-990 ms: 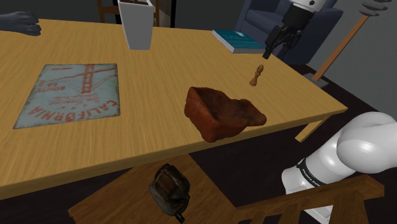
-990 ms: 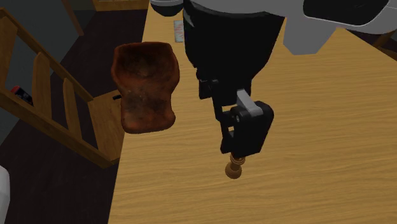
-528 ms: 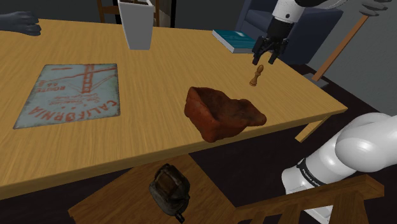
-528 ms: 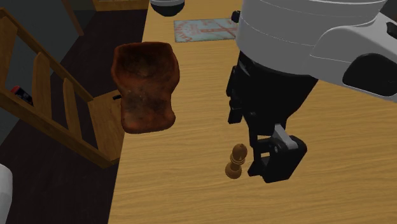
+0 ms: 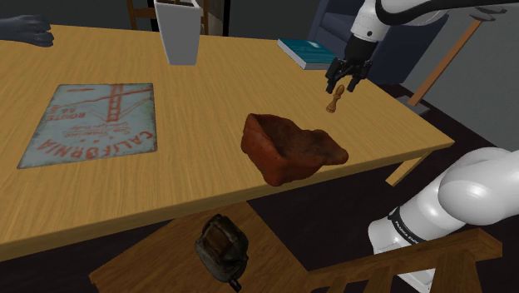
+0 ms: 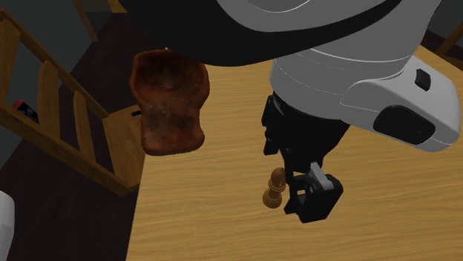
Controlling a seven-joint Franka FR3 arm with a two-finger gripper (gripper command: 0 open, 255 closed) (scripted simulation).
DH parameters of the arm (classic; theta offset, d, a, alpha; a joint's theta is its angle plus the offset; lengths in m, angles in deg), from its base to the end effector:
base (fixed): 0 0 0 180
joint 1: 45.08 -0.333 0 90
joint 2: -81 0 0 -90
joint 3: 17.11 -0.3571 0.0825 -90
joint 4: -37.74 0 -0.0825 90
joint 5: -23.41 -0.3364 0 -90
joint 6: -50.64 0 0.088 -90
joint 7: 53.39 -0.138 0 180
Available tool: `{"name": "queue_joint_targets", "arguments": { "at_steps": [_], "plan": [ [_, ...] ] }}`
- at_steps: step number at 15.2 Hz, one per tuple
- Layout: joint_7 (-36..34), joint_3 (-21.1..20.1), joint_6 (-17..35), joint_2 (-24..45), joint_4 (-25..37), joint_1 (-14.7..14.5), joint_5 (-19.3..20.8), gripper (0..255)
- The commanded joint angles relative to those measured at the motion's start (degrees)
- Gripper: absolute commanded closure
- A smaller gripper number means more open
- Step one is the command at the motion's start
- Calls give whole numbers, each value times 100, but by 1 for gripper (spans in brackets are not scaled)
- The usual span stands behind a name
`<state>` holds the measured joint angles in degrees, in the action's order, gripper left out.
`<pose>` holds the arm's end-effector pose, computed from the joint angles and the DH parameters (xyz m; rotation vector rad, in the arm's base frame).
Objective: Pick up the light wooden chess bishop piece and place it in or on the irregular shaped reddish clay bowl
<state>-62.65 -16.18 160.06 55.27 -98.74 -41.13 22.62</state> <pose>0.3467 -0.0289 0.5085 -3.0980 0.3890 0.0375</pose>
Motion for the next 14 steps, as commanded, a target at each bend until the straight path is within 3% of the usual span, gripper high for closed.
{"name": "queue_joint_targets", "arguments": {
  "at_steps": [1,4,5,14],
  "plan": [
    [-1,-1,10,0,-9,-1,-1,0],
    [-1,-1,8,0,-7,-1,-1,0],
    [-1,-1,8,0,-7,-1,-1,255],
    [-1,-1,10,0,-9,-1,-1,255]
  ]
}}
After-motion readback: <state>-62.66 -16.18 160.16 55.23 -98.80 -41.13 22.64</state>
